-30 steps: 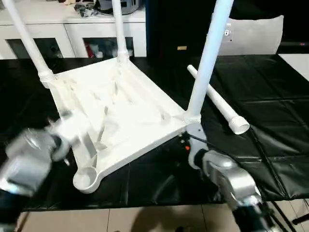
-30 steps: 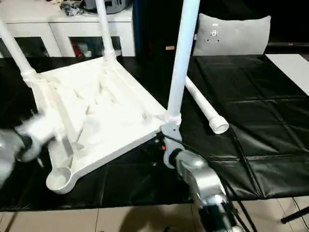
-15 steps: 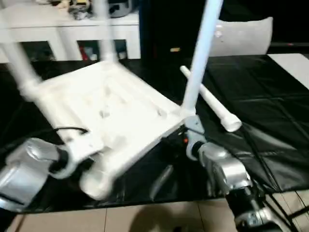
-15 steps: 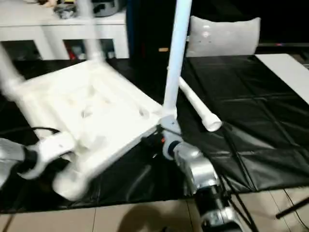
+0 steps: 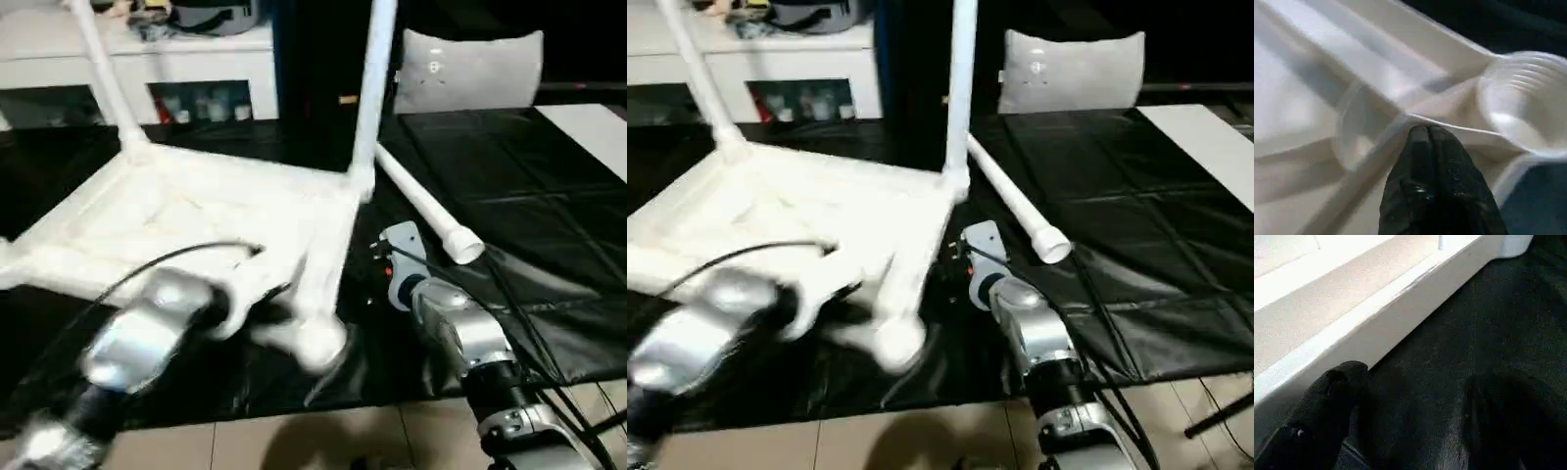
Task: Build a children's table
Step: Rotate table base
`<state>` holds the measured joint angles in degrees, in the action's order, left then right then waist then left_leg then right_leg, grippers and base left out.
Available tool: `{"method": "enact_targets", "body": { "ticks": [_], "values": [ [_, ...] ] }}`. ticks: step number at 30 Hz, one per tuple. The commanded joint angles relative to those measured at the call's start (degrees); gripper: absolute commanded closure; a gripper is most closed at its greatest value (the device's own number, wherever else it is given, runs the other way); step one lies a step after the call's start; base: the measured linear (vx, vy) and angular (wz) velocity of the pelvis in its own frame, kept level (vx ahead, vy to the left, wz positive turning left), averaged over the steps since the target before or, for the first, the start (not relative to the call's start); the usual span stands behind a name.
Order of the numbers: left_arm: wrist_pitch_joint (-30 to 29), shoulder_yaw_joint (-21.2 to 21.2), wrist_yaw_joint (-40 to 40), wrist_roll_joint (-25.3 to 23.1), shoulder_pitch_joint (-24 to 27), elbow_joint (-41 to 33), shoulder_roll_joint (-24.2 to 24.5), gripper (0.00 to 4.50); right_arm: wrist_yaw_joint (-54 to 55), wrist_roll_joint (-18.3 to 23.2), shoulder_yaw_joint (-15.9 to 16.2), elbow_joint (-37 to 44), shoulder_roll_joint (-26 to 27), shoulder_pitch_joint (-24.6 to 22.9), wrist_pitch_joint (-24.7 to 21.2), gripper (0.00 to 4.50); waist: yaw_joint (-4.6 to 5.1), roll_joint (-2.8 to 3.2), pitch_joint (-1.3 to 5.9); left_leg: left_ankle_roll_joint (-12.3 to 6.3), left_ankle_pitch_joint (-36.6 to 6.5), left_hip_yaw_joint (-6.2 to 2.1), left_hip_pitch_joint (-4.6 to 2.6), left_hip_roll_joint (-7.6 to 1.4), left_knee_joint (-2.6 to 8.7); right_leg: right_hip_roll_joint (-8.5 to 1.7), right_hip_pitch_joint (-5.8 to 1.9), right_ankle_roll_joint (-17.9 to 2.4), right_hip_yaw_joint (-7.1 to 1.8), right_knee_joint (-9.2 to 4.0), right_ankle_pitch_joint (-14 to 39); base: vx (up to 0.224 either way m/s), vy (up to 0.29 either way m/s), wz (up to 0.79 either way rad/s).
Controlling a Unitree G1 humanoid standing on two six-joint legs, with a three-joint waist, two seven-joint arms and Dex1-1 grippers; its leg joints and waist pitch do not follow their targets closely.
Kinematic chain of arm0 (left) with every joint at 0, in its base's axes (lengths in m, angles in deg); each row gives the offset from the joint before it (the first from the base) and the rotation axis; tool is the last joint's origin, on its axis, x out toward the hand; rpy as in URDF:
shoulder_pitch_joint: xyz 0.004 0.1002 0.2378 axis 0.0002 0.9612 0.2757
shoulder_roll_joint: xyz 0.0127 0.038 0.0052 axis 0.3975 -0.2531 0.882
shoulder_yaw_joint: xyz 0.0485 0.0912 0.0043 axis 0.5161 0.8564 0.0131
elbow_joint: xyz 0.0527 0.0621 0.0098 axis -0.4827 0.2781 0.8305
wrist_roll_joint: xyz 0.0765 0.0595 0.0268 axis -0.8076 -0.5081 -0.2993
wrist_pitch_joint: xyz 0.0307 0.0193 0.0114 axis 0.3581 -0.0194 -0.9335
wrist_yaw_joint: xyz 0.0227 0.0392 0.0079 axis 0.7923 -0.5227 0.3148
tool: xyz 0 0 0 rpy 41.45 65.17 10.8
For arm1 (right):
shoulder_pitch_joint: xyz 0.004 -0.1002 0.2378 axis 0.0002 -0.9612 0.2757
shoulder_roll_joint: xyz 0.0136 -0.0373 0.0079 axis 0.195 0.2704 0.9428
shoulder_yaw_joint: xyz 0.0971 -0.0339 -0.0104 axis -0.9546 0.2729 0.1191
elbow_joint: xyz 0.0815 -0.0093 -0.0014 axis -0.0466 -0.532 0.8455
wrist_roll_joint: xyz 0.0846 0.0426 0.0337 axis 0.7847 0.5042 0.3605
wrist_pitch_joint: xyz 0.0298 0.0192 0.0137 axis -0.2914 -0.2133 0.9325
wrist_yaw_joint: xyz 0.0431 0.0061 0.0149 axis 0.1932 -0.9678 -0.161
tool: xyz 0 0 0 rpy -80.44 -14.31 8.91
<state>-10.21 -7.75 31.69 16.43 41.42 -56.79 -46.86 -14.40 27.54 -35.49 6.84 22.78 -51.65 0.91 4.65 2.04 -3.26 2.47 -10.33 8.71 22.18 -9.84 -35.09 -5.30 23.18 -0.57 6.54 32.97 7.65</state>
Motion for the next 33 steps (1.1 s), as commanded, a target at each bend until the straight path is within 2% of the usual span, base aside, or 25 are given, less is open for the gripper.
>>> {"method": "enact_targets", "body": {
  "ticks": [1, 2, 4, 5, 6, 9, 10, 12, 15, 16, 18, 19, 20, 22, 23, 24, 25, 26, 27, 28, 29, 30, 31, 32, 33],
  "values": [
    [3.0, -0.3, 4.3, -1.1, -1.8, 3.7, -2.2, 4.48, 0.2, 0.1, -0.3, 3.2, 0.1, -0.2, -0.1, 0.00, 0.18, 0.11, 3.81, 0.10, -24.3, -1.09, -0.96, -1.93, 4.14, -2.94, -2.21, -6.3, -2.23, -5.34, 31.4, 0.000, 0.000, 0.00],
    [4.6, -0.6, 6.8, -2.0, -2.5, 6.4, -3.6, 4.48, 0.7, 0.1, -1.1, 4.6, -0.5, -0.5, -0.4, 0.00, 0.00, 0.24, 3.76, -0.22, -23.4, -1.19, -0.54, -2.08, 4.32, -3.07, -2.54, -6.3, -2.21, -5.25, 31.3, 0.000, 0.000, 0.00],
    [5.4, -0.9, 7.8, -2.2, -2.6, 7.2, -4.0, 4.48, 1.2, 0.2, -1.8, 6.0, -1.0, -0.6, -1.0, 0.00, -0.04, -0.07, 3.91, -0.46, -23.3, -1.17, -0.54, -2.12, 4.30, -3.08, -2.47, -6.2, -2.18, -5.27, 31.0, 0.000, 0.000, 0.00],
    [6.7, -1.7, 8.8, -1.9, -2.4, 7.4, -4.6, 4.48, 2.2, 0.2, -2.9, 8.1, -1.7, -0.7, -2.1, 0.00, 0.02, 0.10, 3.80, -0.47, -23.7, -1.24, -0.47, -2.15, 4.35, -3.03, -2.48, -6.0, -2.09, -5.34, 31.6, 0.000, 0.000, 0.00],
    [7.2, -2.1, 9.1, -1.6, -2.2, 6.9, -4.8, 4.48, 2.7, 0.2, -3.4, 8.7, -1.9, -0.6, -2.5, 0.00, 0.08, -0.03, 3.89, -0.49, -23.7, -1.23, -0.45, -2.15, 4.33, -3.08, -2.54, -5.9, -2.08, -5.36, 31.7, 0.000, 0.000, 0.00],
    [8.3, -5.2, 9.6, 0.9, -0.8, 2.6, -5.9, 4.48, 4.8, -0.2, -5.2, 10.6, -3.4, 1.2, -5.1, 0.00, -0.08, 0.17, 3.95, -0.46, -23.1, -1.27, -0.55, -2.35, 4.34, -3.15, -2.50, -6.5, -2.17, -5.19, 30.8, 0.000, 0.000, 0.00],
    [8.8, -5.9, 9.8, 1.4, -0.5, 1.9, -6.2, 4.29, 5.0, -0.3, -5.3, 10.8, -3.9, 1.8, -5.7, 0.00, -0.10, 0.24, 3.86, -0.54, -23.3, -1.20, -0.58, -2.33, 4.33, -3.05, -2.37, -6.9, -2.12, -5.20, 30.4, 0.000, 0.000, 0.00],
    [7.8, -8.4, 9.9, 3.4, 1.4, -3.0, -6.3, 4.29, 6.8, -1.2, -6.2, 10.5, -5.3, 4.6, -9.2, 0.00, 0.01, 0.15, 3.89, -0.51, -23.4, -1.22, -0.45, -2.36, 4.38, -2.98, -2.49, -7.4, -2.11, -4.98, 29.5, 0.000, 0.000, 0.00],
    [8.2, -11.5, 13.3, 4.9, 3.2, -6.0, -8.0, 4.29, 5.7, -0.4, -6.3, 12.7, -5.6, 4.8, -10.3, 0.00, -0.03, 0.04, 3.67, -0.47, -23.8, -1.04, -0.57, -2.26, 4.19, -3.06, -2.34, -7.3, -2.08, -5.05, 30.3, 0.000, 0.000, 0.00],
    [8.9, -13.9, 16.6, 5.7, 4.9, -7.9, -10.0, 4.29, 4.8, 0.2, -6.1, 16.1, -5.4, 3.2, -9.5, 0.00, 0.03, -0.22, 3.72, -0.72, -23.6, -0.95, -0.44, -2.20, 4.09, -2.98, -2.40, -6.6, -2.00, -5.16, 31.0, 0.000, 0.000, 0.00],
    [7.6, -16.7, 22.3, 5.0, 6.8, -9.6, -12.6, 4.29, 4.9, 1.0, -6.2, 22.0, -4.5, 0.1, -9.8, 0.00, -0.08, -0.37, 3.70, -1.16, -22.3, -0.86, -0.26, -2.19, 4.10, -2.98, -2.45, -5.5, -1.96, -5.36, 31.9, 0.000, 0.000, 0.00],
    [7.6, -16.7, 22.3, 5.0, 6.8, -9.6, -12.6, 4.29, 4.9, 1.0, -6.2, 22.0, -4.5, 0.1, -9.8, 0.00, -0.20, -0.37, 3.75, -1.40, -21.8, -0.83, -0.37, -2.23, 4.07, -2.84, -2.25, -5.0, -1.94, -5.47, 31.9, 0.000, 0.000, 0.00],
    [9.4, -18.2, 25.6, 4.5, 9.5, -11.7, -14.1, 4.29, 5.6, 3.2, -6.5, 30.3, -3.0, -4.6, -12.0, 0.00, -0.10, -0.56, 3.67, -1.67, -21.6, -0.80, -0.23, -2.16, 4.18, -2.69, -2.33, -4.2, -1.88, -5.60, 32.5, 0.000, 0.000, 0.00],
    [9.2, -19.1, 27.3, 4.6, 10.9, -13.1, -15.3, 4.29, 6.4, 3.6, -6.1, 34.2, -2.5, -7.1, -12.6, 0.00, -0.23, -0.70, 3.73, -1.67, -20.8, -0.90, -0.21, -2.41, 4.41, -2.69, -2.27, -3.6, -2.00, -5.55, 32.4, 0.000, 0.000, 0.00],
    [8.8, -19.5, 28.7, 4.3, 11.8, -14.2, -16.3, 4.09, 6.7, 3.5, -5.6, 36.9, -2.4, -9.2, -12.3, 0.00, -0.27, -0.63, 3.79, -1.64, -20.8, -0.96, -0.19, -2.46, 4.44, -2.72, -2.24, -3.5, -2.01, -5.55, 32.2, 0.000, 0.000, 0.00],
    [8.6, -19.5, 29.7, 3.9, 12.5, -15.1, -16.8, 3.97, 7.2, 3.3, -5.2, 39.1, -2.1, -11.0, -11.9, 0.00, -0.16, -0.61, 3.66, -0.96, -21.5, -1.20, -0.33, -2.79, 4.67, -2.19, -2.03, -3.0, -1.78, -5.69, 31.6, 0.000, 0.000, 0.00],
    [8.6, -19.5, 29.7, 3.9, 12.5, -15.1, -16.8, 3.97, 7.2, 3.3, -5.2, 39.1, -2.1, -11.0, -11.9, 0.00, -0.34, 0.22, 3.15, -1.13, -26.8, -3.91, 1.72, -3.17, 6.79, -2.14, -3.61, -3.6, 0.48, -4.16, 30.6, 0.000, 0.000, 0.00],
    [8.0, -19.2, 33.4, 3.1, 14.7, -17.7, -19.2, 3.93, 7.2, 4.1, -4.6, 47.0, -0.9, -16.9, -14.3, 0.00, 0.00, 0.14, 3.29, -0.27, -30.6, -6.65, 2.31, -3.86, 7.49, -2.38, -4.30, -4.3, 1.18, -2.78, 26.0, 0.000, -0.049, 0.47],
    [8.0, -19.2, 33.5, 3.1, 14.7, -17.8, -19.3, 3.90, 7.3, 4.2, -4.6, 47.2, -0.8, -16.9, -14.3, 0.00, -0.15, 1.09, 3.41, 0.12, -31.8, -8.29, 1.27, -4.93, 8.11, -1.80, -4.11, -5.4, 1.17, -1.86, 21.6, 0.000, -0.049, 0.47],
    [7.6, -19.7, 34.9, 3.4, 15.3, -18.6, -20.7, 3.90, 7.6, 6.2, -5.3, 50.1, 0.8, -19.0, -14.3, 0.00, 1.02, 1.00, 3.25, -1.49, -33.3, -11.79, 0.36, -6.82, 9.68, -0.63, -3.55, -7.7, 0.97, 0.81, 15.1, 0.044, -0.092, 0.55],
    [7.8, -19.7, 35.6, 3.4, 15.6, -18.9, -21.0, 3.90, 7.2, 6.9, -5.3, 51.3, 1.1, -20.0, -14.1, 0.00, 1.51, 1.21, 2.98, -2.45, -33.5, -11.69, -2.83, -11.57, 10.47, -0.08, -1.26, -8.0, -0.87, 3.02, 14.3, 0.041, -0.147, 0.43],
    [7.0, -19.7, 36.6, 3.2, 16.4, -19.7, -21.6, 3.70, 8.2, 7.1, -5.5, 53.0, 2.1, -21.3, -15.3, 0.00, 1.00, 0.12, 2.31, -3.97, -33.0, -11.10, -2.38, -12.29, 10.87, -0.34, -1.31, -7.0, -1.78, 4.64, 13.8, 0.041, -0.147, 0.43],
    [6.8, -19.7, 36.9, 3.2, 16.6, -19.9, -21.7, 3.70, 8.5, 7.1, -5.5, 53.3, 2.3, -21.6, -15.6, 0.00, 0.56, -0.15, 1.65, -4.26, -34.0, -9.62, -1.24, -12.25, 11.84, -0.50, -2.01, -6.0, -2.63, 5.72, 14.1, 0.023, -0.230, 0.32],
    [6.7, -19.8, 38.3, 2.9, 17.8, -21.0, -22.2, 3.70, 7.1, 7.5, -3.9, 55.8, 0.6, -23.5, -17.4, 0.00, -1.34, -3.83, 1.62, -3.82, -33.1, -3.52, -0.89, -4.50, 5.31, -1.59, -0.34, -5.5, -6.40, -1.90, 28.5, -0.028, -0.253, 0.19],
    [6.5, -19.8, 38.4, 3.0, 18.5, -21.7, -22.2, 3.60, 6.5, 7.7, -3.4, 56.7, 0.0, -24.5, -17.7, 0.00, -2.50, -4.78, 1.89, -3.14, -24.0, 1.07, -2.79, 3.19, -5.86, -2.26, 2.92, -1.5, -5.06, -7.83, 45.3, -0.028, -0.253, 0.19]
  ]
}}
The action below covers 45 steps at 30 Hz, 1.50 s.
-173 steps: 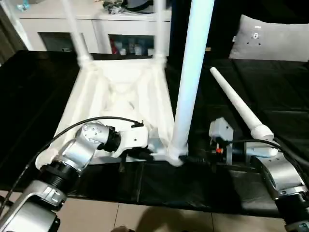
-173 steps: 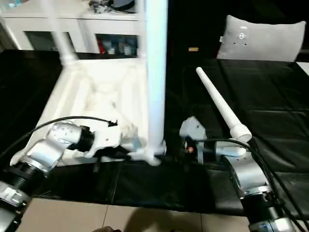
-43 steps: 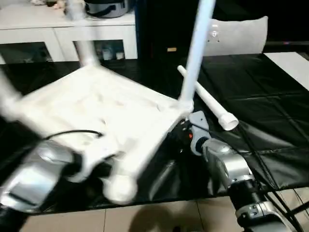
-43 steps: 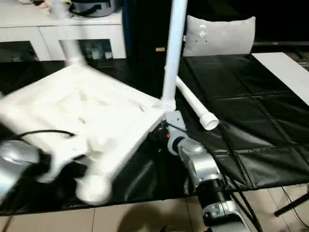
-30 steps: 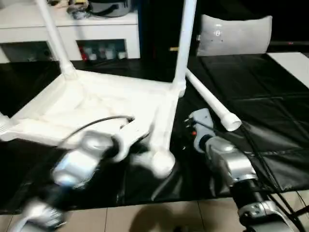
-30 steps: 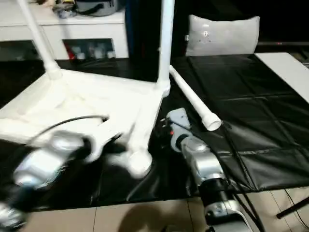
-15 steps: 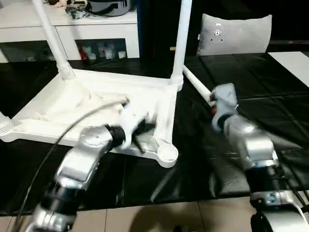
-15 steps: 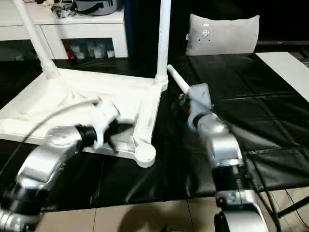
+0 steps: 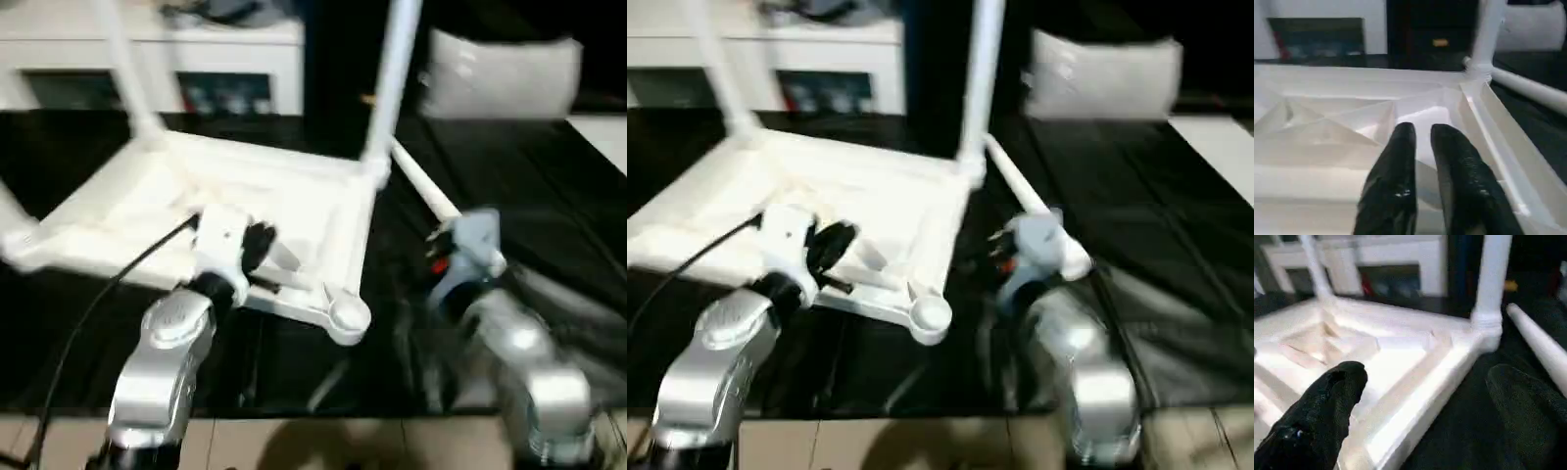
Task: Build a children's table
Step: Rotate table base
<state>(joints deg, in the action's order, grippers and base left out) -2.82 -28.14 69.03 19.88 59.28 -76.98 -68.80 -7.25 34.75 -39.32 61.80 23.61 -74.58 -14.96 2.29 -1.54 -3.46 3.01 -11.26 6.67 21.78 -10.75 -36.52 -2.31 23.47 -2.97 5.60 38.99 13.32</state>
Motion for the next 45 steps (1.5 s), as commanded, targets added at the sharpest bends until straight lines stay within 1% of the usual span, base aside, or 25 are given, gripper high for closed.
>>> {"method": "enact_targets", "body": {
  "ticks": [1, 2, 3, 5, 7, 12, 13, 14, 15, 16, 17, 18, 20, 23, 28, 30, 32, 33, 34, 35, 36, 37, 38, 39, 45],
  "values": [
    [-0.8, 0.6, 1.0, -0.4, 0.6, -1.5, -0.2, 3.49, -0.6, 0.5, 0.5, 1.7, -0.9, -1.5, -1.9, 0.00, -1.56, -1.47, 2.16, -5.05, -11.1, 2.59, 1.72, 4.11, -6.37, -7.97, -1.07, 8.8, -8.51, -13.66, 53.8, 0.029, -0.187, -0.06],
    [-1.2, 0.7, 1.2, -0.5, 1.5, -2.5, -0.2, 3.41, -1.1, 0.9, 0.6, 2.7, -1.1, -2.6, -2.3, 0.00, -3.20, -1.65, 3.27, -3.74, -6.4, 1.02, 3.87, 3.32, -4.21, -8.16, -3.24, 17.6, -9.51, -11.23, 49.0, 0.041, -0.135, 0.02],
    [-1.5, 1.1, 1.2, -0.9, 2.3, -3.2, 0.1, 3.23, -1.3, 1.3, 0.6, 3.4, -1.0, -3.4, -2.8, 0.00, -3.61, -2.25, 3.23, -4.14, -6.6, 0.87, 2.99, 3.01, -2.69, -7.20, -2.47, 19.2, -9.60, -11.03, 44.3, 0.041, -0.135, 0.02],
    [-1.3, 2.0, 1.5, -1.8, 5.3, -5.3, 0.9, 3.16, -2.2, 2.2, 0.7, 5.4, -0.9, -5.8, -3.2, 0.00, -2.70, -0.90, 2.80, -8.13, -5.5, -1.36, 1.37, 0.11, 2.50, -3.97, -2.37, 12.7, -6.22, -9.92, 19.0, -0.035, -0.108, 0.11],
    [-1.1, 2.1, 1.8, -1.8, 6.0, -5.7, 0.8, 3.11, -2.3, 2.2, 0.9, 5.8, -1.1, -6.4, -2.8, 0.00, -2.37, 0.95, 2.84, -8.01, -8.8, -1.60, 0.26, -1.51, 3.42, -4.47, -2.65, 7.6, -4.80, -10.85, 20.8, -0.039, -0.082, 0.02],
    [-0.7, 4.2, 1.0, -0.8, 10.4, -9.4, 0.7, 2.75, 0.9, -0.2, -0.7, 6.5, -2.1, -6.6, -0.7, 0.00, -1.03, 0.99, 0.84, -3.45, -25.7, -1.34, -3.93, -3.91, 5.50, -4.84, -2.88, 5.4, -0.21, -15.02, 33.6, 0.000, 0.000, 0.00],
    [0.1, 4.3, 0.9, -0.8, 11.0, -9.5, 0.7, 2.60, 1.4, -0.6, -0.8, 6.3, -1.9, -6.4, -0.5, 0.00, -0.72, 2.01, 0.33, -2.30, -35.7, -2.84, -3.61, -7.15, 8.79, -4.20, -4.58, 4.1, 0.27, -11.23, 27.1, 0.000, 0.000, 0.00],
    [0.5, 4.8, 0.9, -1.1, 11.4, -9.5, 0.9, 2.44, 1.0, -0.9, -0.2, 6.0, -2.4, -6.6, -0.2, 0.00, -1.69, 1.75, -0.14, -2.06, -43.2, -3.21, 0.26, -10.10, 13.98, -3.95, -7.13, 2.2, -1.62, 0.14, 11.6, 0.000, 0.000, 0.00],
    [1.0, 5.1, 1.0, -1.3, 11.5, -9.5, 1.0, 2.33, 0.8, -1.5, 0.2, 5.7, -2.8, -6.6, -0.5, 0.00, -2.25, 1.16, 0.24, -2.43, -45.0, -2.00, -0.17, -8.94, 13.92, -3.75, -6.48, 2.1, -2.25, 0.98, 8.5, 0.000, 0.000, 0.00],
    [0.8, 5.2, 1.4, -1.0, 11.5, -9.6, 0.7, 2.31, 1.4, -2.9, 0.6, 4.9, -3.2, -6.2, 0.1, 0.00, -2.30, -1.33, 0.77, -1.00, -41.0, 0.45, -3.70, -4.39, 9.17, -4.98, -2.90, 3.5, -6.53, -2.98, 21.9, 0.035, -0.054, 0.11],
    [0.8, 5.2, 1.5, -0.9, 11.4, -9.7, 0.5, 2.31, 1.6, -3.5, 0.7, 4.6, -3.3, -6.0, 0.3, 0.00, -2.55, -1.81, 0.38, -0.28, -20.2, 1.16, -5.17, 1.33, -1.73, -10.28, 1.13, 7.7, -8.69, -13.60, 55.2, 0.057, -0.042, -0.12],
    [0.9, 4.9, 1.9, -0.6, 11.1, -9.7, 0.1, 2.24, 2.7, -3.6, 0.9, 4.4, -3.9, -5.1, -4.7, 0.00, -2.27, -1.83, 0.42, -1.13, -12.6, -0.16, -3.05, 0.84, -2.44, -11.82, -0.68, 7.7, -10.18, -13.69, 59.5, 0.057, -0.042, -0.12],
    [1.9, 4.4, 1.8, 0.4, 11.3, -9.6, -0.5, 1.99, 2.7, -2.8, 0.6, 3.9, -3.2, -5.0, -4.9, 0.00, -2.47, -1.56, 2.02, 1.05, -8.9, -1.01, -0.99, -0.89, 3.61, -6.47, -2.84, 4.5, -6.78, -9.64, 38.1, 0.058, 0.035, -0.07],
    [2.3, 4.4, 2.0, -0.2, 9.5, -7.9, 0.0, 1.69, 2.2, -2.0, 0.3, 3.2, -3.2, -5.1, -1.4, 0.00, -1.07, 0.76, 2.68, 1.05, -12.5, -1.77, -1.09, -2.94, 5.64, -5.40, -3.88, -4.5, -6.12, -6.92, 8.6, 0.040, 0.053, 0.01],
    [2.6, 3.5, 1.7, 0.3, 7.5, -6.0, 0.7, 1.36, 2.9, -2.2, 0.3, 4.1, -2.4, -6.8, -2.2, 0.00, -0.60, 1.12, 2.77, -1.56, -8.7, -0.99, -1.16, -3.04, 5.60, -5.65, -4.69, -8.7, -5.88, -7.48, 2.0, 0.006, 0.012, 0.00],
    [2.3, 3.6, 1.7, 0.1, 7.0, -5.6, 0.9, 1.25, 3.4, -2.2, 0.2, 4.5, -2.1, -7.4, -3.3, 0.00, 0.14, 1.89, 3.01, -0.28, -9.1, -2.84, -2.26, -5.70, 6.62, -4.07, -4.68, -8.0, -4.54, -6.82, -0.8, 0.000, 0.000, 0.00],
    [2.2, 3.1, 2.2, 0.7, 7.0, -5.6, 0.3, 1.01, 3.1, -2.1, 0.6, 4.6, -2.2, -8.0, -3.0, 0.00, 1.32, 2.77, 3.21, -6.81, -4.2, -6.50, -3.91, -12.17, 9.27, -3.78, -2.73, -5.1, -2.82, -3.04, 0.9, 0.007, -0.033, 0.02],
    [1.8, 2.7, 2.7, 0.9, 7.4, -5.9, 0.4, 0.98, 3.3, -2.2, 1.0, 4.4, -2.3, -8.1, -2.9, 0.00, 1.54, 2.48, 3.11, -9.28, -4.0, -6.45, -3.79, -12.50, 9.51, -4.07, -2.40, -4.9, -2.95, -2.31, 2.2, 0.014, -0.066, 0.03],
    [1.8, 2.7, 2.7, 0.9, 7.4, -5.9, 0.4, 0.90, 3.3, -2.2, 1.0, 4.4, -2.3, -8.1, -2.9, 0.00, 1.69, 2.23, 3.10, -12.15, -3.7, -6.21, -3.63, -12.33, 9.39, -4.68, -2.13, -5.5, -3.41, -2.03, 2.4, 0.002, -0.120, 0.04],
    [1.3, 2.6, 2.9, 1.1, 8.0, -6.7, 0.6, 0.77, 3.2, -1.9, 1.2, 4.1, -2.2, -7.9, -3.2, 0.00, 1.21, -0.42, 3.16, -16.42, -7.3, -1.33, -0.20, -4.26, 4.56, -7.16, -3.44, -12.5, -6.40, -7.71, 2.0, -0.043, -0.133, 0.00],
    [1.1, 2.6, 2.9, 1.3, 8.4, -7.4, 0.6, 0.64, 3.2, -1.9, 1.2, 3.7, -2.1, -7.7, -3.4, 0.00, 0.24, -1.48, 3.41, -13.81, -7.7, 2.10, 1.12, 2.30, -0.88, -7.51, -4.78, -11.1, -6.78, -10.86, 8.8, -0.043, -0.133, 0.00],
    [1.0, 2.6, 2.8, 1.3, 8.7, -7.9, 0.7, 0.56, 3.2, -1.7, 1.3, 3.5, -2.0, -7.6, -3.7, 0.00, -1.16, -1.65, 3.20, -8.18, -3.8, 1.26, 1.29, 2.88, -1.78, -9.20, -5.46, -2.0, -8.07, -11.51, 24.0, -0.058, -0.125, -0.07],
    [0.9, 2.7, 2.8, 1.3, 8.9, -8.3, 0.7, 0.47, 3.1, -1.7, 1.3, 3.3, -2.1, -7.5, -4.1, 0.00, -1.89, -1.84, 2.69, -6.08, -2.6, 1.20, 1.87, 3.19, -0.95, -7.34, -5.07, 9.0, -7.69, -11.91, 32.5, -0.041, -0.120, -0.04],
    [0.8, 2.7, 2.7, 1.4, 9.2, -8.7, 0.8, 0.47, 3.1, -1.9, 1.6, 3.2, -2.1, -7.5, -4.5, 0.00, -2.11, -1.75, 2.65, -5.62, -3.3, 0.97, 1.46, 2.68, -0.30, -7.16, -4.61, 12.0, -7.86, -12.13, 34.9, -0.041, -0.120, -0.04],
    [2.6, 3.7, 1.5, 1.0, 10.1, -9.1, 2.3, 0.03, 1.8, -1.7, 2.5, 2.7, -2.7, -7.0, -3.1, 0.00, -2.23, 0.57, 2.45, -2.57, -15.5, -1.41, -1.85, -2.45, 5.04, -4.74, -4.01, 5.5, -3.70, -11.39, 26.4, -0.006, -0.012, -0.01]
  ]
}}
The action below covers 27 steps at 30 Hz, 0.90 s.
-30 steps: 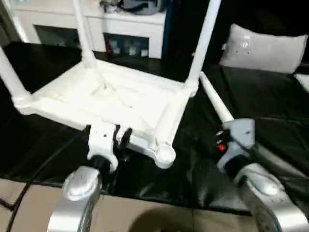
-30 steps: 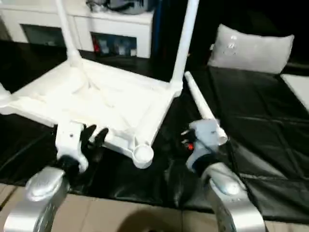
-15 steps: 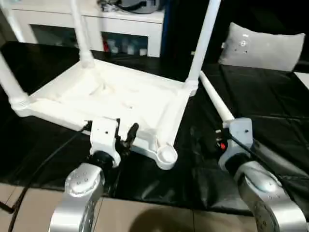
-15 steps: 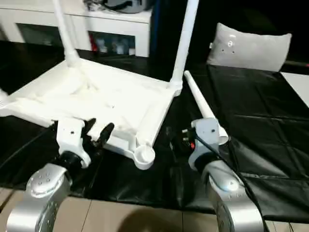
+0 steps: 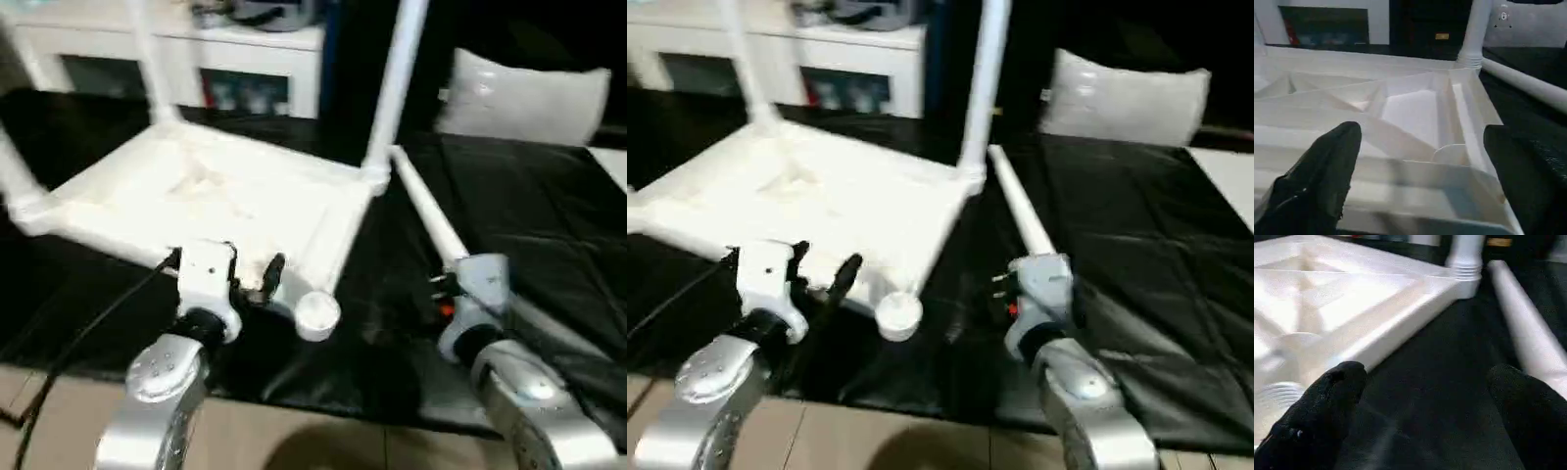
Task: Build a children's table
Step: Rotate table base
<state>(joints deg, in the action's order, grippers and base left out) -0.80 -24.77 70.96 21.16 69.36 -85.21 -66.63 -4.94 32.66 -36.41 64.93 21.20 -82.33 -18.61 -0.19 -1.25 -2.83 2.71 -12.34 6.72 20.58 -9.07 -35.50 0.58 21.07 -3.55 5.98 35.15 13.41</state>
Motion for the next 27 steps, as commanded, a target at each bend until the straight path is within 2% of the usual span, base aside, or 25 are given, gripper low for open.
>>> {"method": "enact_targets", "body": {
  "ticks": [1, 3, 4, 5, 6, 7, 8, 9, 10, 11, 12, 13, 14, 16, 17, 18, 19, 20, 21, 22, 23, 24, 25, 26, 27],
  "values": [
    [0.6, 0.3, -0.4, -0.2, 0.0, -0.8, 0.1, 0.03, -0.6, 0.6, -0.5, -0.4, -0.3, 0.8, 0.7, 0.00, 0.49, 0.43, 1.23, -1.18, -21.9, -1.64, -2.31, -4.61, 4.71, -7.89, -1.34, 3.8, -3.81, -7.92, 29.9, 0.006, 0.051, 0.04],
    [0.6, 0.4, -0.4, -0.2, 0.1, -0.8, 0.2, 0.03, -0.8, 1.0, -0.8, -0.5, -0.1, 1.1, 0.9, 0.00, 1.70, 0.74, -0.46, 1.70, -36.6, -1.21, -8.09, -5.90, 4.40, -5.30, 2.12, 4.0, -2.05, -9.35, 37.7, -0.002, 0.071, -0.13],
    [0.6, 0.7, -0.5, -0.1, 0.2, -1.0, 0.5, 0.03, -0.7, 1.2, -1.1, -0.6, 0.0, 1.3, 0.8, 0.00, 1.76, 1.12, -0.47, 3.57, -45.8, -2.08, -10.00, -10.48, 7.16, -4.77, 1.98, 3.7, -0.26, -3.90, 31.4, 0.006, 0.075, -0.49],
    [0.6, 0.9, -0.5, 0.0, 0.4, -1.0, 0.6, 0.03, -0.8, 1.4, -1.3, -0.6, 0.0, 1.4, 0.6, 0.00, -0.12, 1.13, -0.53, 4.24, -54.0, -0.63, -5.85, -14.77, 13.85, -5.29, -1.85, 1.8, 0.01, 7.71, 15.3, 0.010, 0.023, -0.65],
    [0.5, 1.1, -0.6, -0.2, 0.6, -1.2, 0.9, 0.03, -0.9, 1.4, -1.5, -0.7, -0.1, 1.5, 0.7, 0.00, -0.98, 1.07, -0.84, 3.68, -56.5, 0.92, -6.17, -15.13, 14.72, -5.55, -1.37, 1.3, -0.02, 9.15, 12.7, 0.010, 0.023, -0.65],
    [0.5, 1.1, -0.6, -0.2, 0.6, -1.2, 0.9, 0.03, -0.9, 1.4, -1.5, -0.7, -0.1, 1.5, 0.7, 0.00, -1.98, 1.07, -0.97, 3.58, -58.8, 4.41, -7.12, -14.70, 14.24, -6.67, -0.90, 0.6, -0.33, 10.42, 14.0, 0.025, -0.054, -0.69],
    [0.7, 1.5, -0.7, -0.4, 0.7, -1.2, 1.3, 0.03, -1.1, 1.5, -1.5, -0.8, -0.1, 1.6, 0.9, 0.00, -1.93, 0.49, -0.59, 4.84, -56.5, 5.94, -7.90, -12.56, 12.70, -7.12, -1.29, 0.6, -1.17, 8.35, 18.9, 0.087, -0.102, -0.84],
    [0.9, 1.7, -0.8, -0.5, 0.8, -1.2, 1.5, 0.03, -1.2, 1.6, -1.5, -0.9, -0.2, 1.6, 1.1, 0.00, -1.61, -0.36, 0.38, 5.28, -52.2, 6.35, -10.18, -9.95, 9.83, -7.24, 0.19, 0.2, -2.51, 4.14, 22.1, 0.087, -0.102, -0.84],
    [1.0, 1.9, -0.7, -0.5, 0.9, -1.1, 1.5, 0.03, -1.3, 1.5, -1.4, -1.0, -0.3, 1.6, 1.0, 0.00, -3.19, -3.85, 2.01, 0.23, -31.3, 5.59, -0.88, -1.33, -1.26, -11.41, -5.83, 6.2, -7.94, -4.55, 37.7, 0.121, -0.106, -0.66],
    [1.1, 2.0, -0.7, -0.5, 0.9, -1.1, 1.4, 0.03, -1.5, 1.4, -1.3, -1.1, -0.6, 1.6, 0.9, 0.00, -4.98, -3.68, 3.01, -5.50, -13.5, 2.02, 3.40, -0.86, -7.84, -17.45, -9.52, 7.2, -13.77, -6.80, 38.8, 0.115, -0.093, -0.30],
    [1.1, 2.0, -0.7, -0.5, 0.9, -1.1, 1.4, 0.03, -1.6, 1.4, -1.2, -1.1, -0.7, 1.6, 0.9, 0.00, -4.97, -2.90, 3.15, -6.12, -9.2, 0.53, 5.17, -0.40, -8.80, -16.44, -9.71, 7.3, -13.29, -5.69, 34.6, 0.115, -0.093, -0.30],
    [1.0, 2.2, -0.5, -0.5, 0.9, -1.1, 1.2, 0.03, -2.2, 1.2, -0.5, -1.3, -1.5, 1.8, 0.3, 0.00, -4.46, -3.04, 2.88, -4.65, -3.0, -0.12, 6.67, 0.77, -8.68, -13.70, -9.47, 8.0, -9.86, -4.83, 25.1, 0.131, -0.078, -0.13],
    [1.0, 2.3, -0.4, -0.7, 0.9, -1.1, 1.2, 0.03, -2.5, 1.1, -0.3, -1.6, -1.8, 2.0, 0.0, 0.00, -3.69, -2.76, 2.25, -4.06, 3.4, 0.27, 6.51, 1.04, -6.87, -12.12, -8.56, 5.0, -6.18, -5.80, 19.8, 0.156, -0.041, -0.06],
    [1.1, 2.7, -0.3, -0.7, 0.9, -1.2, 1.3, 0.03, -2.7, 1.2, -0.3, -2.0, -1.8, 2.4, 0.5, 0.00, -3.44, -0.28, 1.68, -6.66, 6.5, 0.59, 4.13, -0.76, -1.73, -11.08, -8.34, -0.9, -3.17, -8.85, 24.3, 0.159, -0.019, -0.03],
    [0.8, 2.9, 0.0, -0.9, 0.9, -1.4, 1.6, 0.03, -3.1, 1.2, -0.1, -2.4, -2.2, 2.9, 1.1, 0.00, -2.77, 2.16, 1.06, -5.67, 0.4, -0.05, 0.87, -2.62, 0.93, -10.41, -8.64, -0.2, -1.49, -10.59, 28.4, 0.211, 0.060, -0.10],
    [0.8, 3.0, 0.0, -0.9, 1.0, -1.5, 1.6, 0.03, -3.2, 1.2, -0.1, -2.6, -2.3, 3.2, 1.0, 0.00, -1.58, 2.51, 0.25, -4.79, -7.2, -1.51, 1.23, -4.05, 3.85, -7.55, -9.13, 1.2, 0.09, -8.60, 27.7, 0.211, 0.060, -0.10],
    [0.6, 3.1, -0.1, -0.8, 1.1, -1.7, 1.7, 0.03, -3.4, 1.3, 0.0, -2.9, -2.5, 3.6, 1.0, 0.00, -0.14, 3.92, 1.87, -7.55, -22.2, -6.24, -3.17, -7.38, 7.29, -3.70, -7.50, 2.8, 0.35, -1.58, 20.5, 0.268, 0.069, -0.08],
    [0.6, 3.2, -0.1, -0.7, 1.2, -1.9, 1.7, 0.03, -3.4, 1.3, -0.1, -3.2, -2.6, 4.1, 0.8, 0.00, 1.27, 3.22, 2.36, -9.41, -27.8, -8.72, -5.37, -9.18, 8.50, -3.43, -5.12, 2.5, -0.79, 2.56, 16.8, 0.248, 0.023, 0.05],
    [0.6, 3.3, -0.1, -0.9, 1.2, -1.9, 1.9, 0.03, -3.3, 1.2, 0.0, -3.4, -2.8, 4.5, 0.6, 0.00, 2.15, 3.14, 3.94, -16.37, -23.0, -10.25, -8.26, -9.20, 7.10, -3.78, -1.99, 4.3, -2.07, 5.30, 12.0, 0.248, 0.023, 0.05],
    [0.7, 3.7, -0.3, -1.3, 1.1, -1.9, 2.2, 0.03, -3.1, 0.9, 0.0, -4.2, -3.2, 5.5, 0.1, 0.00, 3.18, 2.48, 4.24, -20.38, -17.9, -10.01, -8.50, -9.35, 6.36, -4.33, -0.30, 6.0, -2.82, 6.04, 9.4, 0.204, -0.002, 0.03],
    [0.2, 4.1, -0.5, -1.7, 0.9, -2.2, 2.9, 0.03, -2.3, -0.3, 0.1, -6.8, -4.2, 8.6, -1.9, 0.00, 4.64, 1.44, 4.06, -28.22, -1.7, -7.78, -6.97, -7.57, 5.16, -4.86, 2.43, 10.0, -3.60, 7.61, 3.4, 0.155, -0.021, 0.03],
    [0.1, 4.1, -0.6, -1.7, 0.8, -2.2, 2.9, 0.03, -2.1, -0.5, 0.1, -7.1, -4.3, 8.9, -2.0, 0.00, 4.77, 1.03, 3.67, -28.55, 1.8, -5.80, -5.23, -6.60, 5.61, -4.71, 2.39, 9.9, -3.71, 7.39, 0.5, 0.155, -0.021, 0.03],
    [-0.2, 4.1, -1.1, -1.3, 0.7, -2.5, 3.3, 0.03, -1.9, -0.9, 0.1, -8.4, -4.6, 10.3, -2.9, 0.00, 4.13, -0.32, 2.93, -25.96, 5.2, -1.30, -2.05, -4.16, 5.38, -5.29, 1.85, 7.5, -4.36, 3.33, -8.4, 0.100, -0.048, 0.05],
    [-0.3, 4.2, -2.3, -0.5, 0.6, -3.0, 3.8, 0.03, -2.1, -1.0, 0.0, -10.0, -5.0, 12.2, -4.0, 0.00, 3.55, -3.90, 4.18, -18.96, -1.7, 1.20, 2.79, 1.04, 1.75, -8.91, -1.88, 8.7, -8.57, -4.27, -13.2, 0.059, -0.095, -0.03],
    [-0.5, 4.1, -3.7, 0.7, 0.4, -3.5, 4.5, 0.03, -2.5, -0.9, -0.1, -11.9, -5.4, 14.4, -5.2, 0.00, 1.78, -3.66, 3.63, -14.71, -6.0, 1.22, 2.81, 2.27, -0.99, -12.01, -2.48, 8.9, -11.02, -5.91, -5.2, 0.059, -0.095, -0.03]
  ]
}}
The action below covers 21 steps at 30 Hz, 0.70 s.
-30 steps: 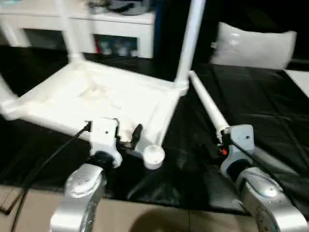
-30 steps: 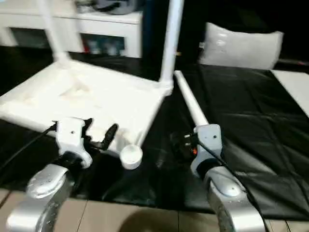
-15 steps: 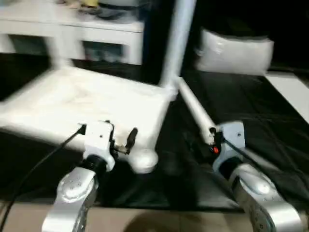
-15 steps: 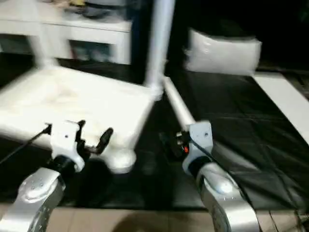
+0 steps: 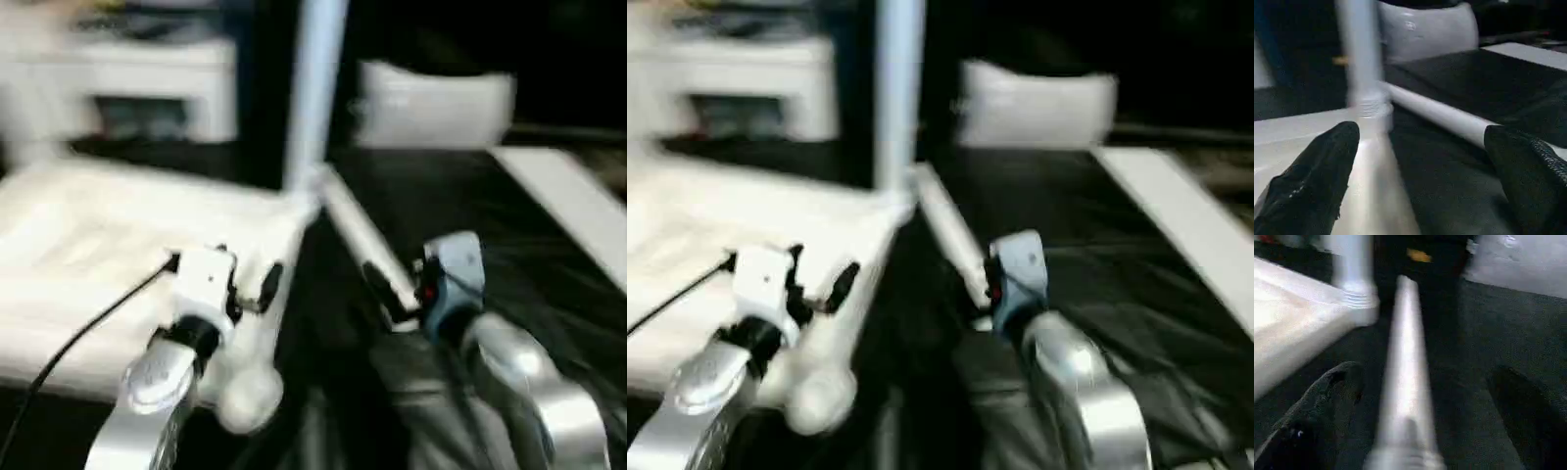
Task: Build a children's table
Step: Rotate table base, then pick table leg
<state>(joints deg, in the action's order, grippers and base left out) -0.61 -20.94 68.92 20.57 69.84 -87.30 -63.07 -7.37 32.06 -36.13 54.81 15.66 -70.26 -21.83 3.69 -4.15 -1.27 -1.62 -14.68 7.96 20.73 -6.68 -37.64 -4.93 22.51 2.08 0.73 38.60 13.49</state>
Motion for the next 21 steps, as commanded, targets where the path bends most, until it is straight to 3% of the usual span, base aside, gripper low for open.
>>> {"method": "enact_targets", "body": {
  "ticks": [1, 2, 3, 4, 5, 6, 7, 8, 9, 11, 13, 14, 15, 17, 21],
  "values": [
    [-1.3, 0.3, -2.3, 1.4, -0.3, -1.7, 1.7, 0.03, 0.3, -0.1, -1.1, -3.4, 0.5, 4.2, -3.1, 0.00, -1.99, -0.64, 2.65, -4.33, 2.2, -2.52, 2.92, -2.10, 2.08, -8.40, -5.36, -0.2, -5.72, -7.30, -5.6, 0.053, -0.115, -0.16],
    [-2.0, 0.0, -3.3, 2.3, -0.6, -2.1, 2.4, 0.03, 0.5, 0.3, -1.6, -5.6, 0.8, 6.5, -5.2, 0.00, -2.11, 0.24, 3.19, -1.48, 10.6, -2.71, 2.54, -2.48, 3.84, -4.85, -5.12, -2.2, -3.82, -4.88, -21.1, 0.051, -0.083, -0.09],
    [-4.4, 0.0, -6.1, 3.8, -1.0, -3.7, 5.0, 0.03, 0.1, 0.3, -1.5, -10.4, 0.2, 10.8, -7.3, 0.00, -1.97, 0.29, 3.28, -0.88, 13.3, -2.25, 1.77, -2.25, 3.71, -3.44, -4.51, -3.2, -3.28, -4.59, -28.8, 0.051, -0.083, -0.09],
    [-5.2, 0.2, -6.7, 3.8, -1.1, -4.0, 5.7, 0.03, 0.0, 0.1, -1.3, -11.5, -0.1, 11.6, -7.5, 0.00, -1.66, 1.03, 3.38, -0.03, 14.2, -2.20, 1.36, -2.17, 4.20, -2.37, -4.55, -6.2, -2.42, -4.05, -33.8, 0.008, -0.055, 0.00],
    [-6.7, 0.7, -8.8, 4.3, -1.4, -4.9, 7.8, 0.03, -0.1, -0.6, -0.8, -14.8, -0.6, 14.2, -8.0, 0.00, -2.03, 1.81, 2.70, 1.17, 10.0, -2.04, 1.03, -3.19, 4.96, -2.00, -4.05, -9.6, -1.85, -4.58, -27.0, 0.000, 0.000, 0.00],
    [-7.6, 0.9, -10.0, 4.8, -1.6, -5.4, 8.9, 0.03, 0.0, -0.8, -0.6, -17.1, -0.9, 15.9, -9.2, 0.00, -2.05, 2.07, 2.29, 2.23, 6.8, -2.02, 0.84, -3.74, 5.48, -1.82, -3.95, -11.3, -1.52, -4.92, -20.7, 0.000, 0.000, 0.00],
    [-8.4, 1.3, -11.4, 5.2, -1.7, -6.0, 10.3, 0.03, -0.1, -0.7, -0.6, -20.0, -0.9, 18.0, -9.9, 0.00, -2.30, 2.37, 2.13, 4.22, 1.6, -1.77, 0.24, -4.36, 5.86, -1.49, -3.79, -13.6, -1.28, -5.31, -10.5, 0.000, 0.000, 0.00],
    [-10.8, 1.9, -14.0, 6.5, -2.2, -7.2, 13.0, 0.03, -1.8, -0.6, -0.1, -25.5, -1.1, 21.6, -9.7, 0.00, -2.64, 2.83, 1.69, 5.85, -3.5, -1.70, -0.34, -4.79, 6.20, -1.42, -3.11, -14.6, -1.17, -5.79, -2.8, 0.000, 0.000, 0.00],
    [-11.7, 2.2, -15.2, 7.0, -2.4, -7.7, 14.1, 0.03, -3.2, 0.2, -0.2, -27.8, -1.1, 22.9, -9.7, 0.00, -2.51, 2.64, 1.58, 6.49, -6.4, -1.55, -0.62, -4.83, 6.21, -1.46, -2.76, -15.0, -1.16, -5.88, 0.7, 0.000, 0.000, 0.00],
    [-14.2, 2.6, -17.5, 8.3, -3.0, -8.7, 16.4, 0.03, -5.2, -0.3, 1.0, -33.3, -1.6, 26.2, -9.4, 0.00, -2.46, 2.71, 0.83, 8.16, -15.7, -1.53, -0.64, -4.84, 6.51, -1.75, -1.94, -13.8, -1.17, -6.75, 13.6, -0.068, 0.012, 0.04],
    [-16.1, 2.2, -19.0, 10.5, -3.6, -9.5, 17.8, 0.03, -7.2, -0.4, 1.5, -38.7, -1.4, 29.3, -9.2, 0.00, -2.61, 2.70, 0.70, 8.60, -17.9, -1.40, -0.82, -4.94, 6.41, -2.04, -1.50, -12.6, -1.27, -7.28, 17.9, -0.071, 0.008, 0.05],
    [-17.8, 1.6, -19.8, 12.3, -4.4, -9.9, 18.8, 0.03, -8.2, -0.3, 1.6, -43.2, -1.1, 32.0, -9.4, 0.00, -2.58, 2.70, 0.84, 8.71, -17.3, -1.47, -0.46, -4.87, 6.40, -2.15, -1.73, -12.4, -1.22, -7.13, 18.3, -0.059, -0.001, 0.03],
    [-17.9, 1.6, -19.8, 12.4, -4.4, -9.9, 18.8, 0.00, -8.2, -0.3, 1.7, -43.4, -1.0, 32.1, -9.4, 0.27, -2.58, 2.69, 0.91, 8.71, -17.0, -1.43, -0.34, -4.83, 6.36, -2.18, -1.74, -12.6, -1.20, -7.10, 18.2, -0.059, -0.001, 0.03],
    [-20.4, 0.9, -21.6, 14.4, -5.6, -10.5, 20.0, 0.00, -10.0, -0.1, 2.4, -49.5, -0.6, 35.4, -10.0, 0.27, -2.72, 2.62, 0.93, 8.41, -14.9, -1.23, 0.08, -4.91, 6.36, -2.31, -1.90, -12.8, -1.11, -7.03, 17.2, 0.000, 0.000, 0.00],
    [-22.2, 0.8, -22.8, 16.0, -6.1, -11.3, 20.9, 0.00, -12.8, -0.1, 4.1, -53.8, -0.7, 37.0, -11.1, 0.67, -2.87, 2.42, 0.92, 8.36, -14.1, -0.90, 0.28, -5.11, 6.34, -2.41, -1.88, -12.6, -0.90, -7.21, 18.1, 0.000, 0.000, 0.00]
  ]
}}
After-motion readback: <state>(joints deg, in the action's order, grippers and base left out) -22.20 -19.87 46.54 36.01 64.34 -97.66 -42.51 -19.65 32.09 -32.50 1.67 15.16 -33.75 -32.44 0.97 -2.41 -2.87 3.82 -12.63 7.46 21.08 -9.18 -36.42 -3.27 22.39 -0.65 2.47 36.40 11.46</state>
